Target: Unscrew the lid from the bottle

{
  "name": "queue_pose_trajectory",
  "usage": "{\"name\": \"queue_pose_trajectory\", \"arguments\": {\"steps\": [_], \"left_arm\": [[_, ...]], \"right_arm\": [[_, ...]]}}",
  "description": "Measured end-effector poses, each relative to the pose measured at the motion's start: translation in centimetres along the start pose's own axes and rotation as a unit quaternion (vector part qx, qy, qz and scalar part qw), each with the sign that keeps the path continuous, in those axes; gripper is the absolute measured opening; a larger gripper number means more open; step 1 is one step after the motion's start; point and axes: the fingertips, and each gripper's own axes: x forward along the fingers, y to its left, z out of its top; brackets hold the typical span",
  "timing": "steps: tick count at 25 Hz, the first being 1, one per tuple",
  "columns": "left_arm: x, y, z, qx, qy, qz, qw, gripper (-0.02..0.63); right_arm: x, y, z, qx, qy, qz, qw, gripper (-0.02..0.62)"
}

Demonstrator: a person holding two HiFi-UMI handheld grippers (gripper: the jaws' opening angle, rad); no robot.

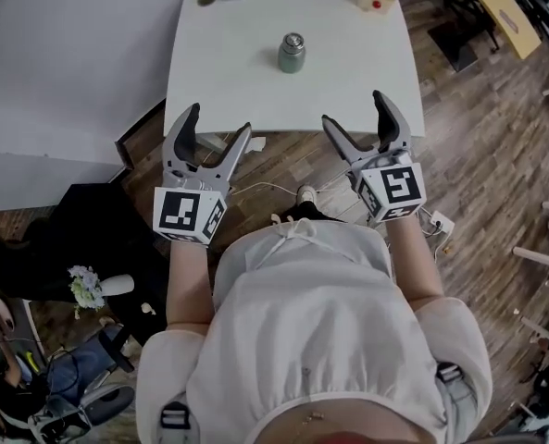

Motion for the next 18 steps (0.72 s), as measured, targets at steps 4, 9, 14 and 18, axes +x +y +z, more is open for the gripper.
{"name": "queue_pose_trajectory", "arguments": {"steps": [4, 9, 14, 18], "left_arm": [[7.7, -1.3, 0.5, 0.004, 0.002, 0.006, 1.0000, 0.368], [14.2, -3.6, -0.6, 0.009, 0.033, -0.017, 0.9993, 0.368], [17.7, -2.8, -4.2, 0.009, 0.082, -0.019, 0.9964, 0.368], [20.2, -1.0, -7.3, -0.005, 0.099, -0.023, 0.9948, 0.368]], "right_arm": [[3.4, -7.1, -0.1, -0.002, 0.009, 0.017, 1.000, 0.414], [6.5, -12.5, -1.1, 0.005, 0.033, 0.046, 0.998, 0.408], [10.6, -13.9, -3.5, 0.028, 0.065, 0.084, 0.994, 0.408], [13.7, -13.7, -4.8, 0.040, 0.088, 0.102, 0.990, 0.405]]}}
